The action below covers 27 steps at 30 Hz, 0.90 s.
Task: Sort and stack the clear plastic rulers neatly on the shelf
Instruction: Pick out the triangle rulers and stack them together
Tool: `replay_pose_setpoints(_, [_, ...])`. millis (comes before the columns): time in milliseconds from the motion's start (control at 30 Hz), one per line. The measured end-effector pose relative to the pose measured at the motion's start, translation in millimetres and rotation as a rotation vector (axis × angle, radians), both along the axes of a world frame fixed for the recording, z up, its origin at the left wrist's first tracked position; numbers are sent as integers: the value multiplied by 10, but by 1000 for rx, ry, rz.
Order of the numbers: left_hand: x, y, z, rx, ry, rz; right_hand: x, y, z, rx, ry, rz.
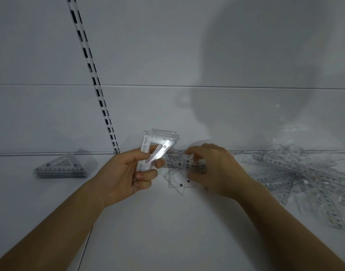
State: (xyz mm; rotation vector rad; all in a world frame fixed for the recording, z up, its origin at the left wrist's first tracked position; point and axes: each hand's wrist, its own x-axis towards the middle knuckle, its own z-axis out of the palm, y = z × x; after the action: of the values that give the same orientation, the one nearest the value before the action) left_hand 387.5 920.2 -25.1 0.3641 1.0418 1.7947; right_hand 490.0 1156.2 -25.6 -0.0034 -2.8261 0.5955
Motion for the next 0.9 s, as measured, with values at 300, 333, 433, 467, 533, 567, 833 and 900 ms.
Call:
replay_pose_setpoints(300, [-17,2,1,-11,3,30,-21,101,36,60,311,-6])
replay_pose_setpoints(333, [-10,7,12,-13,-7,37,-9,108,90,34,397,-50])
replay_pose_setpoints(433, [5,28,47,7,-40,30,39,99,252,-353,549,-180])
replay_pose_setpoints(467, [15,33,53,7,-40,29,53,85,295,-590,533,-163])
replay_pose_setpoints(533, [31,46,45,-7,-40,26,77,64,354,-1002,437,-80])
replay_pose_setpoints(567, [40,53,35,-10,-42,21,86,66,363,-1115,379,-38])
replay_pose_setpoints(833, [90,77,-13,-15,65,38,115,5,393,-1289,240,42])
replay_pose_setpoints(900, [95,78,-19,1,80,10,113,-20,395,-1307,227,19])
